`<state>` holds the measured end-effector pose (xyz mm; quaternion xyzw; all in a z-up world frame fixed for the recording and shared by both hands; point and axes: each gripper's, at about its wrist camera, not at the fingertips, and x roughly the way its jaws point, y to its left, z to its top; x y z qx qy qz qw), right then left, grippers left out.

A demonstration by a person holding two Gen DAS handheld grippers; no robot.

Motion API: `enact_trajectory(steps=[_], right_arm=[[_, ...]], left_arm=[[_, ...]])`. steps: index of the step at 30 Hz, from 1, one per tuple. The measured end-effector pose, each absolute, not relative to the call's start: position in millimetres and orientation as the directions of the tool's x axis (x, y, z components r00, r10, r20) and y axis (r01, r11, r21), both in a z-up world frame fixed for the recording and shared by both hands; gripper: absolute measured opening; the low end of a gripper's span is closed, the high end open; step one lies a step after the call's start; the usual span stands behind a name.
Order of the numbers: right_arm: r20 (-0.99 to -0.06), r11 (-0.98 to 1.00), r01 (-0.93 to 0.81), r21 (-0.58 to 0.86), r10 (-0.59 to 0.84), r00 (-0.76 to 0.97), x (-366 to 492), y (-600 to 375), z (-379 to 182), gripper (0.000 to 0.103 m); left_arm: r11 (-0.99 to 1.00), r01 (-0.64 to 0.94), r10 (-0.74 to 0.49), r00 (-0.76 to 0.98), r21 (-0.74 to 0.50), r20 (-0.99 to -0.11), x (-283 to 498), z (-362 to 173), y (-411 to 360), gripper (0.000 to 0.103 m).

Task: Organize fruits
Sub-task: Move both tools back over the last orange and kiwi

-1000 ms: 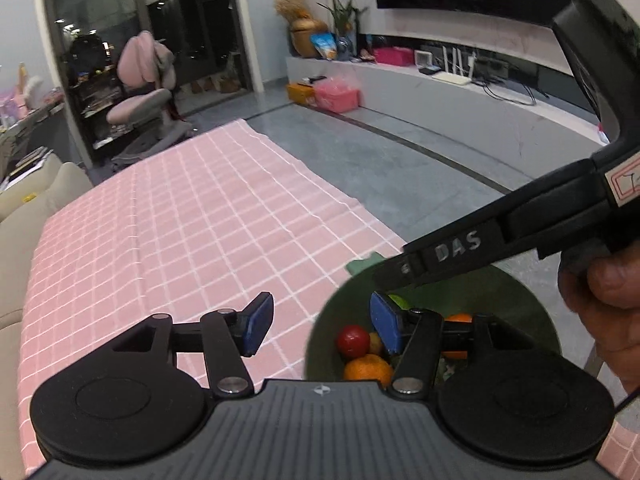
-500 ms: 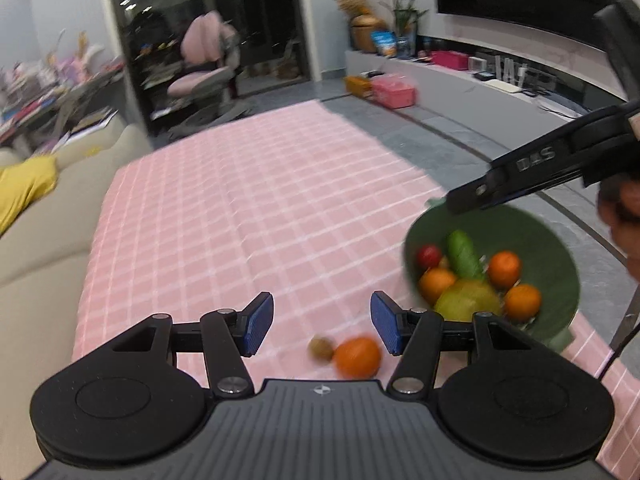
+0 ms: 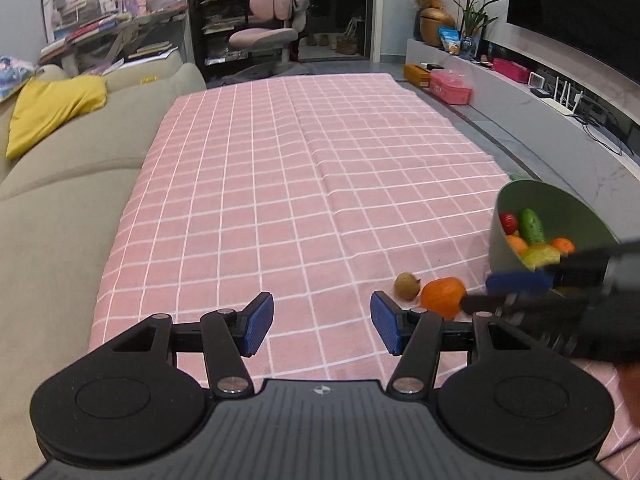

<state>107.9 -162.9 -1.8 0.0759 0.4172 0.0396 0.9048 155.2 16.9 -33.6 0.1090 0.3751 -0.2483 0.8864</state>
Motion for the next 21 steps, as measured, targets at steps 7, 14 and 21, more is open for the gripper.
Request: enact_trajectory(steps=[7,14,21], right_arm=[[-0.751,0.984,0.154,0.092,-0.033,0.66,98,-146,-41,0.03],[-0.72,0.982,0.182,0.046,-0.094,0.688,115,-138,-50,0.035],[-0.707,0.973,0.227,-0.031,-0.182,0.684,131,-122,-64,0.045]], left_arm=[[0.849,0.528,-0.365,0.575,-0.009,-0.732,159,-50,22,0.066],[0.836,0.548,-0.385,0.546,-0.031,-0.744,160,-63,18,0.066],[0.837,0.544,-0.394,0.531,-0.055,-0.75,167,-70,24,0.066]])
